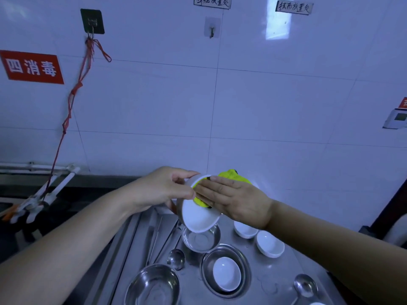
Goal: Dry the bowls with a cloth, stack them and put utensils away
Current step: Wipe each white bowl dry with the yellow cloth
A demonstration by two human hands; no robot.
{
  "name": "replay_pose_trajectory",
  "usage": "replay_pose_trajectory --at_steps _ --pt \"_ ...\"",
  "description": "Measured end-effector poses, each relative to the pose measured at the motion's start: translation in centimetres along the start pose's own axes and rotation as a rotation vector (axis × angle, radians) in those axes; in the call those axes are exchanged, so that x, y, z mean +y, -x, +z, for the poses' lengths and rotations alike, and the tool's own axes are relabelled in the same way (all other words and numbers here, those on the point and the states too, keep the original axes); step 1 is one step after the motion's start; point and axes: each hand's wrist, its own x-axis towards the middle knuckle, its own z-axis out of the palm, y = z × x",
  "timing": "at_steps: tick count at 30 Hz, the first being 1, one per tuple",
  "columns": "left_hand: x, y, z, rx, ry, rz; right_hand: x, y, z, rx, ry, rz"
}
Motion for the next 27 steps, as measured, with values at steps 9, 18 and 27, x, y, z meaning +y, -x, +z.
replay_pose_trajectory --at_steps 9,18,27 --pt "-1.3 -1.3 3.0 0.412 0.338 0.125 -7.5 -2.8 0.8 0.118 -0.447 0.899" --pt "-1.0 -0.3 0.7 0.257 0.226 0.105 -6.0 -1.3 0.4 0.124 -0.469 0.514" --pt "-2.7 -0.4 2.0 0.328 0.316 0.276 -4.8 -2.2 0.4 0.185 -0.316 0.65"
